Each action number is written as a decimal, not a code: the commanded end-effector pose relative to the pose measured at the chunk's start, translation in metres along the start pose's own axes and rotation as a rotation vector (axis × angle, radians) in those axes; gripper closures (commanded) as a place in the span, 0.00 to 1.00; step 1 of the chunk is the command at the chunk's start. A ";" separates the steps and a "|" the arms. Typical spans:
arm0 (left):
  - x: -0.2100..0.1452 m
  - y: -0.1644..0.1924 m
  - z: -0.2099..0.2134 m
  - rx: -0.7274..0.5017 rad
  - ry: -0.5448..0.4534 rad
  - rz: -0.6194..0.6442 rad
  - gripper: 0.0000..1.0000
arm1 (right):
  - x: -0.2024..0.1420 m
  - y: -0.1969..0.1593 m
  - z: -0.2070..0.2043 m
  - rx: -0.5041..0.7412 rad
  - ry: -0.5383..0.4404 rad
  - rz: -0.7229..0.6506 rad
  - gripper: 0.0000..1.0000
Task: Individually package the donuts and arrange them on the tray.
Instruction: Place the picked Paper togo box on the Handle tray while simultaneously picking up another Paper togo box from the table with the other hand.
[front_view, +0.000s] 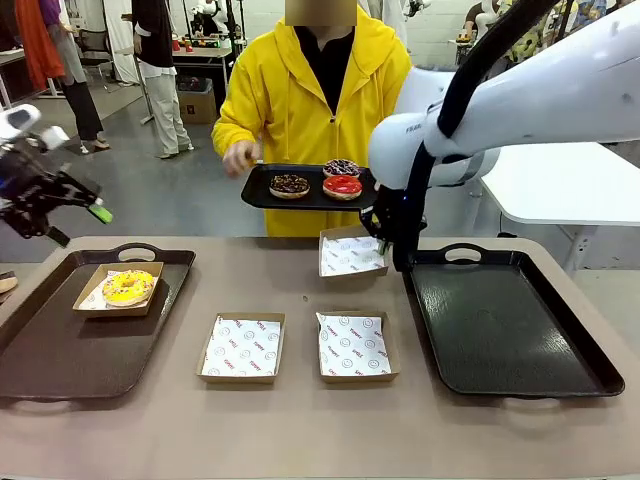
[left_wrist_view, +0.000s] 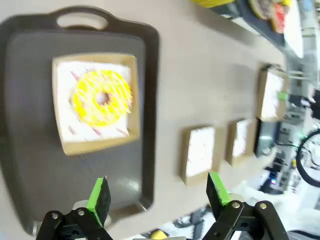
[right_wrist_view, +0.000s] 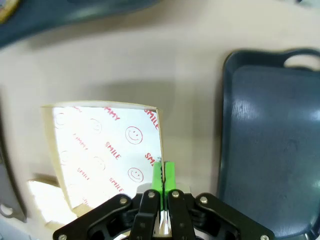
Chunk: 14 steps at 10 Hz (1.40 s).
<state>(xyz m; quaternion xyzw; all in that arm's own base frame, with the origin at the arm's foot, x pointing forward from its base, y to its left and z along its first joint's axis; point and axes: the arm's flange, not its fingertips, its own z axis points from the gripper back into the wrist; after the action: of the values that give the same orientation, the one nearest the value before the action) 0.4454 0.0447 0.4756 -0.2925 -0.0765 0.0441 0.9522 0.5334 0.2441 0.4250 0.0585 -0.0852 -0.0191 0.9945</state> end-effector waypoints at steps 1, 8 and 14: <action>-0.046 0.024 0.034 -0.172 -0.021 0.024 0.00 | -0.010 0.001 0.016 0.002 0.003 -0.051 1.00; -0.075 0.138 0.090 -0.542 0.005 0.192 0.00 | 0.004 0.030 0.061 -0.014 0.020 -0.087 1.00; -0.065 0.162 0.068 -0.539 0.083 0.273 0.00 | 0.003 0.028 0.056 -0.006 0.021 -0.065 1.00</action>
<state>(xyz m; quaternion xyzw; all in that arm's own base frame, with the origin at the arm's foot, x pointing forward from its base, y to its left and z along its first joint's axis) 0.3718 0.2141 0.4256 -0.5469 0.0078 0.1436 0.8248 0.5311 0.2663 0.4821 0.0583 -0.0694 -0.0508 0.9946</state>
